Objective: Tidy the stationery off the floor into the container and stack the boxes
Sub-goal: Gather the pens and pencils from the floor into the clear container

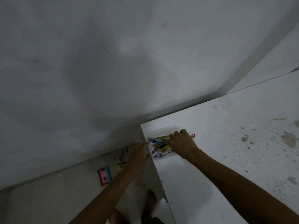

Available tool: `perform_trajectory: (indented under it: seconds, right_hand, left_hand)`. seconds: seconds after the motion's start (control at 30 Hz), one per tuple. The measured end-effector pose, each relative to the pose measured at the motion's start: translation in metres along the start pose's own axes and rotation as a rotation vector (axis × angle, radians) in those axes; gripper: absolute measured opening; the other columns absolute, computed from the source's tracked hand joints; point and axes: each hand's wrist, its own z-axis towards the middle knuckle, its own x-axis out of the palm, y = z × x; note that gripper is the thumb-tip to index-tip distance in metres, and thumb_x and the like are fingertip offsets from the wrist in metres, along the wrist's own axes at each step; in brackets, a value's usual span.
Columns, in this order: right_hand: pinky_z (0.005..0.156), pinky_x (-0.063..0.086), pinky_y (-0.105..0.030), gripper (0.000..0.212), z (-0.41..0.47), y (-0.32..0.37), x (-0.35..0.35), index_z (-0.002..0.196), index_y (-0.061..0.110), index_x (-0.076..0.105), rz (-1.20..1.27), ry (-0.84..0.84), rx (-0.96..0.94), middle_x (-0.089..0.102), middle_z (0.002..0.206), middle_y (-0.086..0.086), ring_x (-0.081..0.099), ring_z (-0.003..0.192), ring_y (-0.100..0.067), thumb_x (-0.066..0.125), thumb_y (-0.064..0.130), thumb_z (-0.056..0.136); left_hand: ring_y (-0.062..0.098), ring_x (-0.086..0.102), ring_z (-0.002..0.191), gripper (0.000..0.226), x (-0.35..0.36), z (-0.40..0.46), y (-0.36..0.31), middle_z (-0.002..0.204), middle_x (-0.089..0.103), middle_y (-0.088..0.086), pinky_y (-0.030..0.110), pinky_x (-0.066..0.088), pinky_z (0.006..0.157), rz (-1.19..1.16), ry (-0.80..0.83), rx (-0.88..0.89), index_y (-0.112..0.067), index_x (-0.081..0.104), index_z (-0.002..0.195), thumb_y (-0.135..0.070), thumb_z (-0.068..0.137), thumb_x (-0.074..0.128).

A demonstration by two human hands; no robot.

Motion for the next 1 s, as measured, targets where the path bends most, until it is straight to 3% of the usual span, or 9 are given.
perform_trajectory:
  seconds: [0.1, 0.23, 0.4, 0.57, 0.7, 0.8, 0.9, 1.0]
  right_hand:
    - [0.104, 0.031, -0.054, 0.050, 0.006, 0.007, -0.004, 0.132, 0.027, 0.049, -0.025, 0.029, 0.019, 0.057, 0.126, -0.013, 0.053, 0.116, -0.033, 0.067, 0.035, 0.086]
    - [0.110, 0.021, -0.060, 0.051, 0.006, 0.015, -0.010, 0.132, 0.025, 0.050, -0.060, 0.028, 0.042, 0.052, 0.131, -0.015, 0.046, 0.123, -0.035, 0.068, 0.035, 0.085]
    - [0.111, 0.019, -0.063, 0.054, 0.002, 0.026, -0.011, 0.135, 0.016, 0.040, -0.041, 0.024, 0.031, 0.045, 0.136, -0.014, 0.042, 0.124, -0.036, 0.065, 0.021, 0.087]
    - [0.113, 0.013, -0.063, 0.061, -0.001, 0.025, -0.002, 0.141, 0.024, 0.035, 0.002, 0.003, -0.047, 0.034, 0.147, -0.010, 0.027, 0.137, -0.035, 0.065, 0.021, 0.088]
    - [0.113, 0.007, -0.064, 0.062, -0.007, 0.018, 0.004, 0.143, 0.032, 0.036, 0.052, 0.009, -0.069, 0.026, 0.155, -0.005, 0.015, 0.144, -0.035, 0.065, 0.031, 0.087]
    - [0.112, 0.016, -0.062, 0.062, -0.016, 0.006, -0.001, 0.136, 0.034, 0.047, 0.139, -0.013, -0.050, 0.033, 0.153, -0.005, 0.022, 0.143, -0.035, 0.071, 0.040, 0.080]
    - [0.101, 0.037, -0.059, 0.060, -0.030, -0.002, -0.002, 0.117, 0.030, 0.065, 0.246, -0.133, 0.025, 0.056, 0.136, -0.007, 0.048, 0.129, -0.036, 0.086, 0.039, 0.062]
    - [0.099, 0.041, -0.055, 0.053, -0.038, 0.002, 0.004, 0.110, 0.030, 0.069, 0.296, -0.217, 0.104, 0.061, 0.129, -0.007, 0.055, 0.122, -0.033, 0.086, 0.039, 0.061]
  left_hand:
    - [0.021, 0.021, 0.142, 0.050, 0.004, -0.001, 0.000, 0.151, 0.028, 0.003, 0.032, 0.021, 0.115, -0.009, 0.054, 0.018, -0.019, 0.039, 0.139, -0.011, 0.091, 0.052]
    - [0.019, 0.021, 0.142, 0.049, 0.007, -0.005, 0.001, 0.153, 0.021, 0.006, 0.019, 0.016, 0.110, 0.060, 0.042, 0.074, -0.016, 0.041, 0.138, -0.009, 0.091, 0.053]
    - [0.019, 0.005, 0.146, 0.055, 0.009, -0.009, 0.003, 0.159, -0.006, 0.002, 0.027, 0.019, 0.113, 0.070, 0.161, 0.019, -0.022, 0.034, 0.144, -0.016, 0.093, 0.053]
    - [0.018, 0.006, 0.146, 0.056, 0.006, -0.012, -0.003, 0.159, -0.010, 0.001, 0.030, 0.019, 0.116, 0.067, 0.198, 0.018, -0.021, 0.029, 0.146, -0.016, 0.095, 0.051]
    - [0.017, 0.006, 0.146, 0.055, 0.004, -0.013, -0.007, 0.159, -0.008, -0.001, 0.025, 0.017, 0.113, 0.065, 0.204, 0.023, -0.021, 0.029, 0.146, -0.018, 0.095, 0.049]
    - [0.017, 0.006, 0.146, 0.054, 0.002, -0.012, -0.008, 0.159, -0.006, -0.001, 0.026, 0.017, 0.114, 0.111, 0.211, 0.025, -0.021, 0.028, 0.147, -0.021, 0.096, 0.048]
    - [0.018, 0.006, 0.146, 0.054, 0.003, -0.013, -0.011, 0.159, -0.004, 0.000, 0.028, 0.018, 0.115, 0.154, 0.188, 0.016, -0.020, 0.028, 0.147, -0.024, 0.096, 0.047]
    - [0.020, 0.010, 0.144, 0.054, 0.005, -0.015, -0.015, 0.159, 0.001, 0.002, 0.030, 0.022, 0.113, 0.228, 0.113, 0.044, -0.020, 0.030, 0.146, -0.029, 0.096, 0.047]
